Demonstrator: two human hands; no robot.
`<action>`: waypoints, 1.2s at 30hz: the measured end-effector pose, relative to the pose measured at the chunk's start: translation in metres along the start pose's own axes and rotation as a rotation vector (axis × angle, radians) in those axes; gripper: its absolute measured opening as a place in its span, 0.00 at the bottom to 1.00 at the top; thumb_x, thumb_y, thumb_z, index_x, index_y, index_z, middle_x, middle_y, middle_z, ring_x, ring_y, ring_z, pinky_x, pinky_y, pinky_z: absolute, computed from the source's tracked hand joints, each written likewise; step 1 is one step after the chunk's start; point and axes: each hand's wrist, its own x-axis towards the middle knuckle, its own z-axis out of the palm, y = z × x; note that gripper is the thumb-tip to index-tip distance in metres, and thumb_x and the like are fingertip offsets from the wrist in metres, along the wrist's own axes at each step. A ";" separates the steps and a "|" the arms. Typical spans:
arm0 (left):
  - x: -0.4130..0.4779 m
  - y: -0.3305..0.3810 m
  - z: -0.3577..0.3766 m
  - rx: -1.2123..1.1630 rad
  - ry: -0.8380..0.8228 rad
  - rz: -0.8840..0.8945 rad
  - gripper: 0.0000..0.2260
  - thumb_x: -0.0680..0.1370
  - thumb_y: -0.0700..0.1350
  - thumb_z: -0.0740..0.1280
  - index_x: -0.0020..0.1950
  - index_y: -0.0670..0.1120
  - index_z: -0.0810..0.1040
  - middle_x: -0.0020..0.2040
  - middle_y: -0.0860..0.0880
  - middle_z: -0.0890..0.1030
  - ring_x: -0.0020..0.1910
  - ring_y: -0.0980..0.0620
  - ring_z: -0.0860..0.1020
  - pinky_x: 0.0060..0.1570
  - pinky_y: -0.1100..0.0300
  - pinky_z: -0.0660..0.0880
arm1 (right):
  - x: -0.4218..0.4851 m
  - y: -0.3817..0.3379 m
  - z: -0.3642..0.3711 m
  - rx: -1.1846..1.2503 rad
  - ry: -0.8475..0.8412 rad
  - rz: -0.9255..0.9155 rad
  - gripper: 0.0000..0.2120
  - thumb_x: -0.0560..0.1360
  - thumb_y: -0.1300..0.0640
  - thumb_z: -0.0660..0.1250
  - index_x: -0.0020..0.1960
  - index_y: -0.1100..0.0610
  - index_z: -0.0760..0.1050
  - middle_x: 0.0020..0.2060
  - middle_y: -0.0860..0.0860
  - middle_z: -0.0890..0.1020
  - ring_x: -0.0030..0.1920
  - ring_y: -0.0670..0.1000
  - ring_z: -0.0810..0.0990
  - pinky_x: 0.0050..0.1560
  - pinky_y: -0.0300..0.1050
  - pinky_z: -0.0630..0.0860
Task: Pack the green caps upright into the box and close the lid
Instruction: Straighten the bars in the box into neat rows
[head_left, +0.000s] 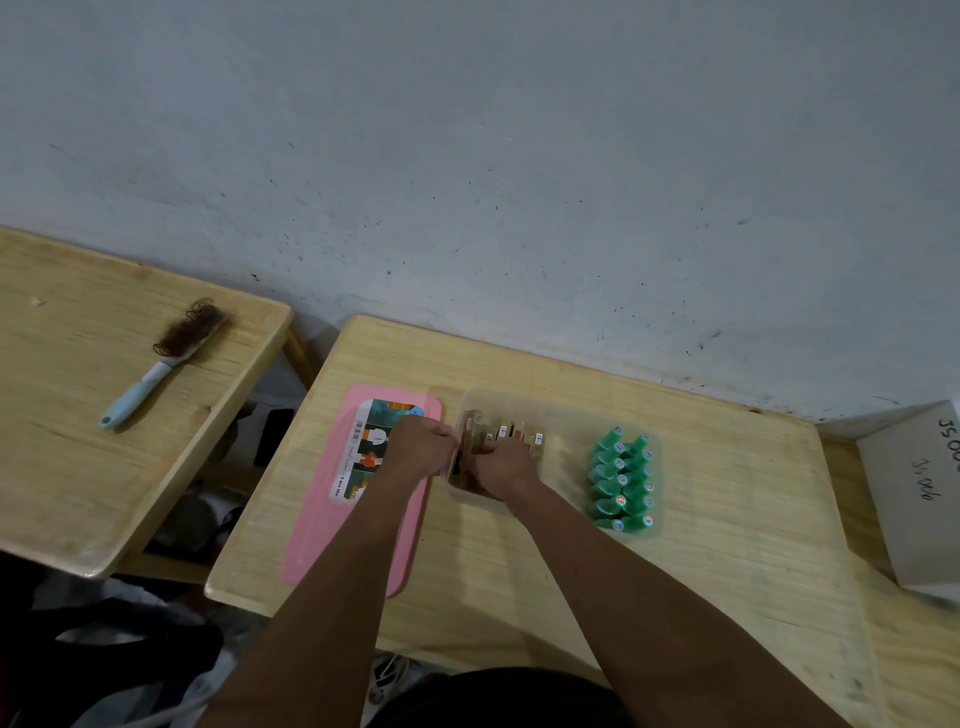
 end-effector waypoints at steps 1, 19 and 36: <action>0.000 0.000 0.000 -0.009 0.001 -0.006 0.10 0.75 0.36 0.65 0.53 0.40 0.83 0.48 0.41 0.83 0.42 0.45 0.82 0.49 0.52 0.81 | -0.001 0.000 -0.001 0.002 -0.005 0.004 0.11 0.72 0.55 0.70 0.39 0.63 0.83 0.33 0.56 0.81 0.32 0.49 0.76 0.32 0.41 0.68; 0.001 -0.002 0.001 -0.015 -0.011 0.008 0.09 0.76 0.37 0.66 0.56 0.39 0.81 0.54 0.40 0.82 0.45 0.47 0.81 0.54 0.50 0.80 | -0.016 0.020 -0.050 0.541 -0.070 0.119 0.15 0.82 0.56 0.54 0.45 0.59 0.76 0.36 0.54 0.75 0.31 0.49 0.71 0.28 0.41 0.65; 0.001 -0.003 0.002 -0.038 0.015 0.010 0.09 0.75 0.36 0.66 0.54 0.38 0.82 0.53 0.40 0.83 0.49 0.42 0.82 0.53 0.49 0.80 | 0.004 0.010 -0.026 -0.027 -0.092 -0.045 0.19 0.82 0.54 0.57 0.36 0.60 0.74 0.28 0.56 0.72 0.30 0.51 0.68 0.38 0.44 0.65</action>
